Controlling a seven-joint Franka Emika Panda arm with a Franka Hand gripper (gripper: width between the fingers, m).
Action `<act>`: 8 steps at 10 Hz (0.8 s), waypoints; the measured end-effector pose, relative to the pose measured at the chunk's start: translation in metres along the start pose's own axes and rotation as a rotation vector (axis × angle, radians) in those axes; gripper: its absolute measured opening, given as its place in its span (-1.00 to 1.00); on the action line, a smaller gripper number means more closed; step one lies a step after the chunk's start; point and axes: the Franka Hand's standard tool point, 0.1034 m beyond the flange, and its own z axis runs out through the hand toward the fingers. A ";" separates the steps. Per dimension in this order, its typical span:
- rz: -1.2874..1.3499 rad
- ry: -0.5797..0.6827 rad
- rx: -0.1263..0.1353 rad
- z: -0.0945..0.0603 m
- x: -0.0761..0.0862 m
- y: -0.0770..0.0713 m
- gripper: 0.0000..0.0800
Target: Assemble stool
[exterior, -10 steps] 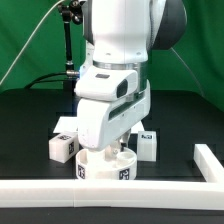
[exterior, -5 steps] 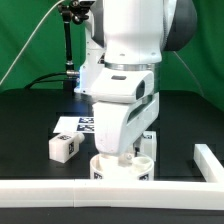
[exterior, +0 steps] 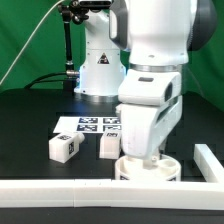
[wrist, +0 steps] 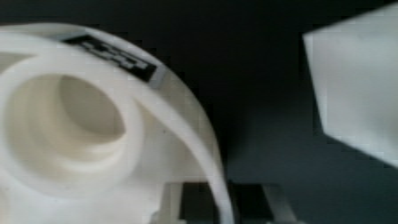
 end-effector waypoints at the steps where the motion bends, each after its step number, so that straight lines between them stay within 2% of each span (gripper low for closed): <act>1: 0.005 0.002 0.000 0.000 0.007 -0.003 -0.93; 4: 0.016 0.007 -0.003 0.000 0.027 -0.012 -0.93; 8: 0.060 0.006 -0.005 0.000 0.035 -0.020 -0.93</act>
Offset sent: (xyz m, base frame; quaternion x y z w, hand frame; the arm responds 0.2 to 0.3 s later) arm 0.0139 0.0294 -0.0002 -0.0070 -0.0057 0.0249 0.9996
